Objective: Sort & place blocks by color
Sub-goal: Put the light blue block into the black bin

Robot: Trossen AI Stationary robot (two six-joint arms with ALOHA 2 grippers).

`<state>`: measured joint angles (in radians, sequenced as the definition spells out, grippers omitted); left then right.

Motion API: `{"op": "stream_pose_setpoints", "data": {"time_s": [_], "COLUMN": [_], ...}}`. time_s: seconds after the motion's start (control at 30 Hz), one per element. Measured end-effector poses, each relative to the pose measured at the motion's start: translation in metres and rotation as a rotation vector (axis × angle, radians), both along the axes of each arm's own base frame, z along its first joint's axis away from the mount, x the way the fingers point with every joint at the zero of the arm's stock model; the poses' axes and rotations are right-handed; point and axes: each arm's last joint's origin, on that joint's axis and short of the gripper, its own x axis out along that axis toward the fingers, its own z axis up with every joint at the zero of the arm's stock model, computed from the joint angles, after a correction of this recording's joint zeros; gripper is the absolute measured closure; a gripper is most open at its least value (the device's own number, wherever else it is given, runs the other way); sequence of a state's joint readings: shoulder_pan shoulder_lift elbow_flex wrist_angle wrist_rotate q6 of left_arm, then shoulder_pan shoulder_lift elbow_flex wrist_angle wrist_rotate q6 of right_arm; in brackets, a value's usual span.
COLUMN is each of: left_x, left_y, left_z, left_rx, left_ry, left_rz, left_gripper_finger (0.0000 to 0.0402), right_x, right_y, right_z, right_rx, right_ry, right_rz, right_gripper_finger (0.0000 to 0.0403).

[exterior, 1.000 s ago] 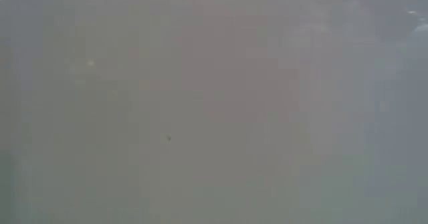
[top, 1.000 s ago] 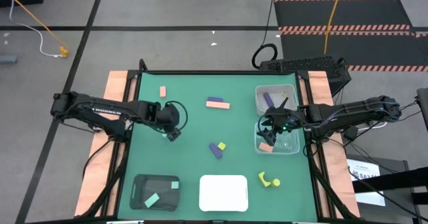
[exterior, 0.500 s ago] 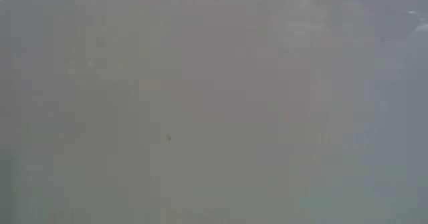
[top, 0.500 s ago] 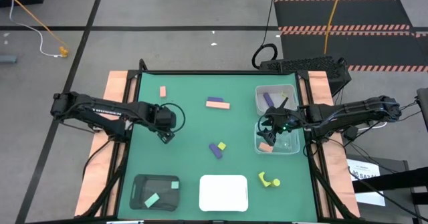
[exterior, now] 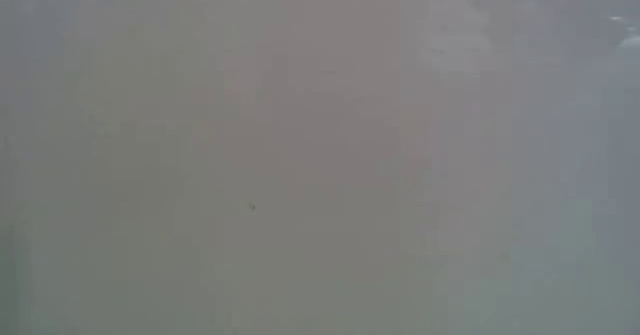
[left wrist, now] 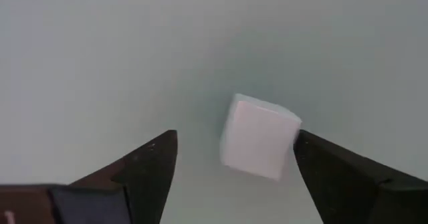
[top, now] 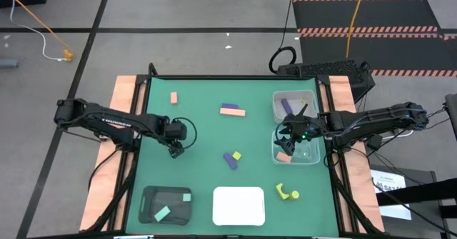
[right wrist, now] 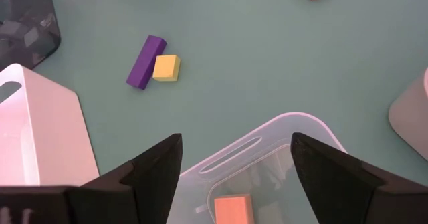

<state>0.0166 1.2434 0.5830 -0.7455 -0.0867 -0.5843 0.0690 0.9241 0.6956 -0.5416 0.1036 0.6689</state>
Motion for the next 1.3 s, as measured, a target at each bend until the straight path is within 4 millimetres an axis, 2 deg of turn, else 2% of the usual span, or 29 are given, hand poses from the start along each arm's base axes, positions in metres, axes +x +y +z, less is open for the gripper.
{"op": "stream_pose_setpoints", "data": {"time_s": [0.17,0.43,0.63,0.8,1.0,1.13,1.3], "left_x": [-0.002,-0.004,0.002,0.023,0.057,0.075,0.087], "left_y": [0.001,0.001,0.001,0.001,0.001,0.002,0.002], "left_z": [-0.015,-0.024,-0.018,0.002,0.04,0.066,0.097], "left_rx": [0.027,0.041,0.021,0.022,0.088,0.189,0.325], "left_ry": [-0.056,-0.104,-0.132,-0.282,-0.584,-0.84,-1.149], "left_rz": [-0.006,-0.004,0.079,0.034,-0.124,-0.227,-0.293], "left_gripper_finger": [0.0155,0.027,0.0269,0.0269,0.0269,0.0269,0.0269], "right_x": [0.0,0.0,0.0,0.0,0.0,0.0,0.0], "right_y": [0.0,0.0,0.0,0.0,0.0,0.0,0.0], "right_z": [0.0,0.0,0.0,0.0,0.0,0.0,0.0], "right_rx": [0.0,0.0,0.0,0.0,0.0,0.0,0.0], "right_ry": [0.0,0.0,0.0,0.0,0.0,0.0,0.0], "right_rz": [0.0,0.0,0.0,0.0,0.0,0.0,0.0], "right_gripper_finger": [0.0131,0.0131,0.0131,0.0131,0.0131,0.0131,0.0131]}}
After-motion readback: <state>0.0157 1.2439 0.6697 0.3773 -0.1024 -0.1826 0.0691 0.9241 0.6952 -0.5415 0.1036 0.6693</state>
